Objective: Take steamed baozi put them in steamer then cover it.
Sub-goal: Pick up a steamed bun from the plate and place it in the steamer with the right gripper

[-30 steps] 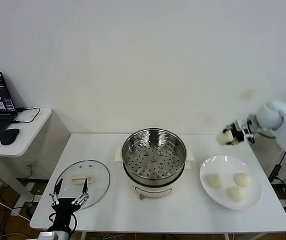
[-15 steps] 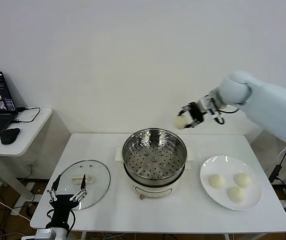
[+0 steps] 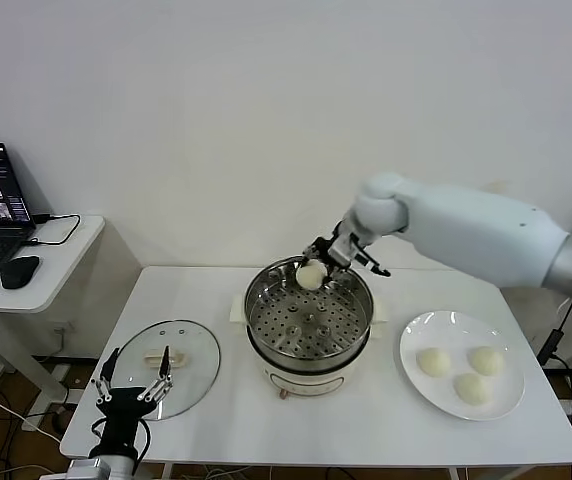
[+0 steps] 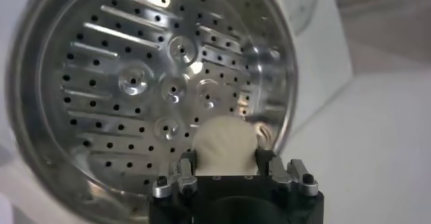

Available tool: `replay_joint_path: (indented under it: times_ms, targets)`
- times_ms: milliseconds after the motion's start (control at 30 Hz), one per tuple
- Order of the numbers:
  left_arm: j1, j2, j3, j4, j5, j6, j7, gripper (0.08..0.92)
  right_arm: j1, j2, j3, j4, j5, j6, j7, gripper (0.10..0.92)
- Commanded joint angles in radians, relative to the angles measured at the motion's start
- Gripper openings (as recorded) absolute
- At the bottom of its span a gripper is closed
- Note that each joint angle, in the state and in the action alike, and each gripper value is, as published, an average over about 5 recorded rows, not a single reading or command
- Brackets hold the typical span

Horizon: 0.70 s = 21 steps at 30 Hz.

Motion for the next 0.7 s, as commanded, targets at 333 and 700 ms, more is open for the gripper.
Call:
replay_joint_path:
  times_ms: [333,700]
  targets:
    - [-0.004,-0.005,0.001,0.004,-0.001,-0.001,-0.001,0.823,-0.081,0.078,0.001,-0.129,-0.257,0.143,0.072,0.607]
    - [-0.011,0.007,0.0,-0.002,-0.013,0.005,0.0,0.823,0.151,-0.126,-0.004,0.134,0.298,-0.228,-0.093,0.82]
